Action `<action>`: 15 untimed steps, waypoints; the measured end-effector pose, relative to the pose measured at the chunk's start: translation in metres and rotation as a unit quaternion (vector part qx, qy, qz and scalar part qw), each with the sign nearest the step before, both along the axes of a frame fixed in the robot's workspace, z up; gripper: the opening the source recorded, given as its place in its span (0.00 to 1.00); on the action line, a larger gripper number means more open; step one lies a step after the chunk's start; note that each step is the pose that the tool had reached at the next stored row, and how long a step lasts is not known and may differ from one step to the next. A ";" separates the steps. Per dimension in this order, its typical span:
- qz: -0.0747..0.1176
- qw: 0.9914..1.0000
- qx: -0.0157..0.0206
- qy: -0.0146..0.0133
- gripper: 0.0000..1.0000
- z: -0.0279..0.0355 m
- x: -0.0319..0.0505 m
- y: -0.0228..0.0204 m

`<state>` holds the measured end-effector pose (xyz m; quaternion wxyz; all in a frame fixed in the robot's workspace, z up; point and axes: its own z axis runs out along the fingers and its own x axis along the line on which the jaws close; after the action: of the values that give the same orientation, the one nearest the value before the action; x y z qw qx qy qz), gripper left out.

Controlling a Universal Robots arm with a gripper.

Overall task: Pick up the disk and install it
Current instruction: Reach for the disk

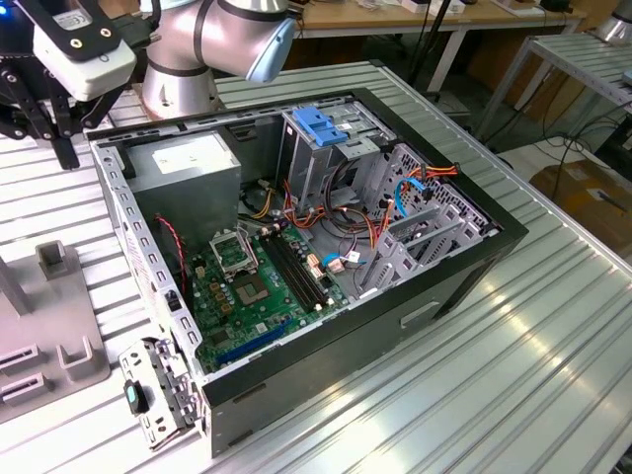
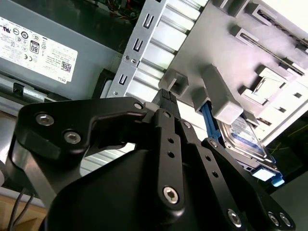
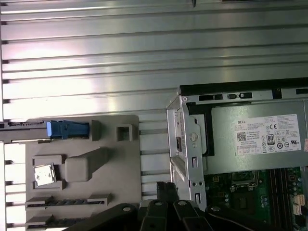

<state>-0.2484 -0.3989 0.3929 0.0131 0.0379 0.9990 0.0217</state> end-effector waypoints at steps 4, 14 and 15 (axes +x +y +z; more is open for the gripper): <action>0.000 1.000 0.000 0.000 0.11 0.0000 -0.0068 0.0000; 0.000 1.000 0.000 0.000 0.11 -0.0001 -0.0194 0.0000; 0.000 1.000 0.000 0.000 0.11 -0.0001 -0.0204 0.0000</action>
<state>-0.2688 -0.3989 0.3928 0.0131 0.0379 0.9990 0.0217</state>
